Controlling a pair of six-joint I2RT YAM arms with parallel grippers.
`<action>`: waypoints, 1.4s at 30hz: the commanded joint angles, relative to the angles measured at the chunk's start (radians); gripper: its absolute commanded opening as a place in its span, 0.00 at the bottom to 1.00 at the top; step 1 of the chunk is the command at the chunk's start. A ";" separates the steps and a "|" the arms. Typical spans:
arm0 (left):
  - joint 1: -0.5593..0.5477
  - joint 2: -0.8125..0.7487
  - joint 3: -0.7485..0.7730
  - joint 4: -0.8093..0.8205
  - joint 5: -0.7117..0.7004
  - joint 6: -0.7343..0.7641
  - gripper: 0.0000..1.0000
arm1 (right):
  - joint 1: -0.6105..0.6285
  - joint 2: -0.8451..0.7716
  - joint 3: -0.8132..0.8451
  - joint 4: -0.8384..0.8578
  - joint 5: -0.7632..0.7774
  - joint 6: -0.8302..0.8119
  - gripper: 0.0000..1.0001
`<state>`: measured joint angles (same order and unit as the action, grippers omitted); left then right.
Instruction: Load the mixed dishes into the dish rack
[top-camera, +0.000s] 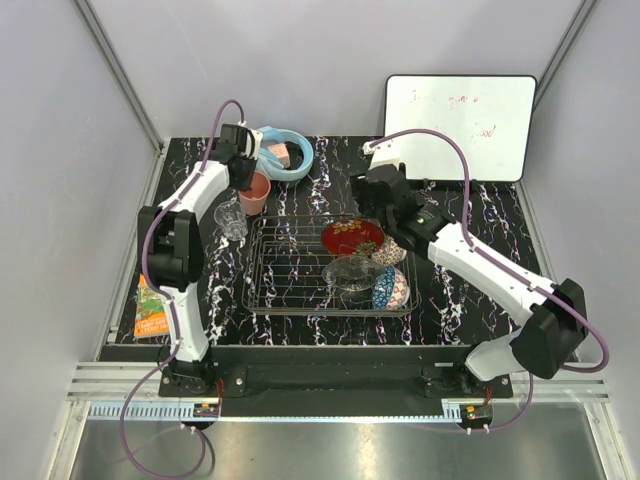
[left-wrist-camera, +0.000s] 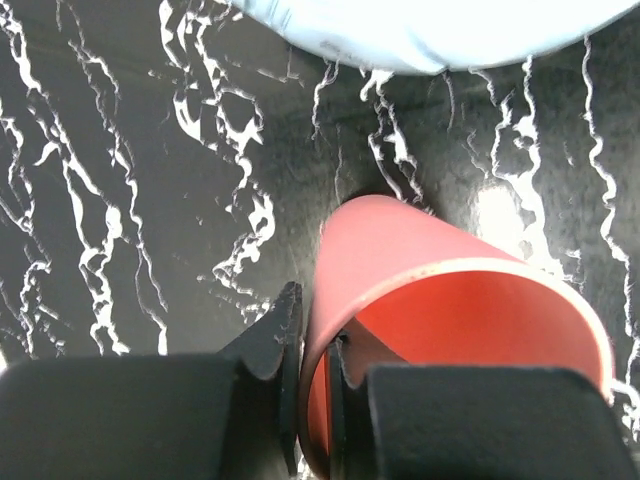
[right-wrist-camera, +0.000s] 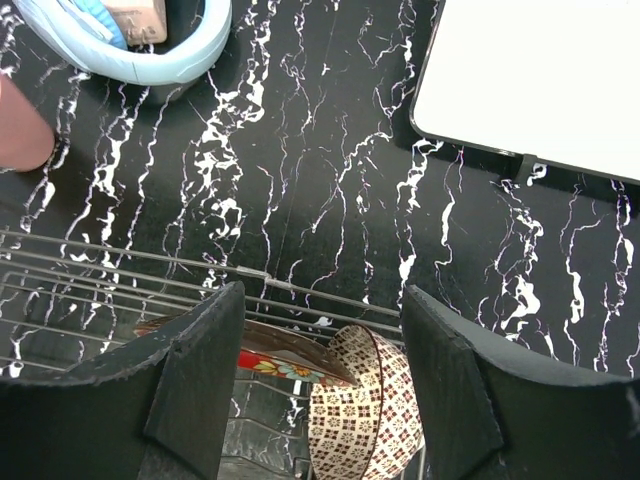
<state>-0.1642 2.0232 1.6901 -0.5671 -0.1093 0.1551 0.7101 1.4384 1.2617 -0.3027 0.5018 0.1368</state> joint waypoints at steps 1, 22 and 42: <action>0.006 -0.185 0.003 -0.046 0.034 0.000 0.00 | -0.008 -0.052 -0.004 0.039 -0.029 0.041 0.72; 0.127 -0.991 -0.429 0.435 1.318 -0.856 0.00 | -0.101 -0.210 -0.525 1.318 -0.874 1.162 1.00; 0.140 -0.916 -0.618 0.685 1.373 -0.984 0.00 | -0.100 0.040 -0.492 1.860 -0.979 1.492 1.00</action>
<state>-0.0284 1.1130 1.0267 0.2012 1.2636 -0.9379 0.6121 1.4746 0.6994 1.2697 -0.4229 1.5940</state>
